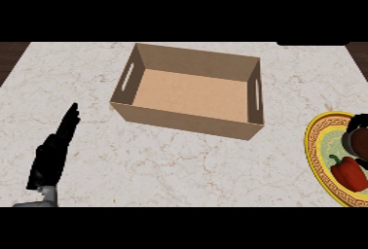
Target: Pick the cupcake from the plate and place it in the cardboard box
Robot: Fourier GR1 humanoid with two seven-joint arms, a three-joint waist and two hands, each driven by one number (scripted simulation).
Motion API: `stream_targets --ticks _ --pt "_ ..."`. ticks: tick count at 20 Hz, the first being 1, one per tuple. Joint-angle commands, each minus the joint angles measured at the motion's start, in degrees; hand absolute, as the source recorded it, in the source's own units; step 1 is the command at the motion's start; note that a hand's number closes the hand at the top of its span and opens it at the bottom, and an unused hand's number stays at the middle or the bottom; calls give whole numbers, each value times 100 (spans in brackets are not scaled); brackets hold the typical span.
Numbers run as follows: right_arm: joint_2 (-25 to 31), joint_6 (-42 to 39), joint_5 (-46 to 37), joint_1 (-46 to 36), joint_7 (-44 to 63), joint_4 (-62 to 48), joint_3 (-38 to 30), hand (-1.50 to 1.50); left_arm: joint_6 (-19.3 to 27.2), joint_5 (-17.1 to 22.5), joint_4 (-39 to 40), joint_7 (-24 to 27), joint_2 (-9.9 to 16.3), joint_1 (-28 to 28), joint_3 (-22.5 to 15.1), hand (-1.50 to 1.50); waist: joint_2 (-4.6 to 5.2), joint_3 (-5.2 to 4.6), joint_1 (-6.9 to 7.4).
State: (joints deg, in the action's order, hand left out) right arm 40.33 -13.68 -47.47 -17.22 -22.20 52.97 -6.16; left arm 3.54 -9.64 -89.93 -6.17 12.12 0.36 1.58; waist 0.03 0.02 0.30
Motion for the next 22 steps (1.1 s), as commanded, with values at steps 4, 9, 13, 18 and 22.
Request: stream_targets --ticks 4,9,13,18,22 --pt "-488 331 -615 -1501 -743 -109 909 150 -140 -92 110 67 -84 -363 -277 0 170 23 571" --pt "-531 695 -817 -2668 -1505 -1146 932 150 -175 -21 148 39 -115 -392 -240 0 154 19 518" --pt "-590 1076 -755 -3332 -1997 -2027 652 150 -190 33 -67 13 -40 -222 -132 0 120 16 431" --pt "-666 -268 304 -4115 -2954 -2237 27 150 -10 -140 171 -23 -167 -359 -192 0 97 11 313" --pt "-724 -1003 781 -4480 -3404 -2508 -241 150 -112 -45 332 214 -47 -214 -41 0 83 3 248"
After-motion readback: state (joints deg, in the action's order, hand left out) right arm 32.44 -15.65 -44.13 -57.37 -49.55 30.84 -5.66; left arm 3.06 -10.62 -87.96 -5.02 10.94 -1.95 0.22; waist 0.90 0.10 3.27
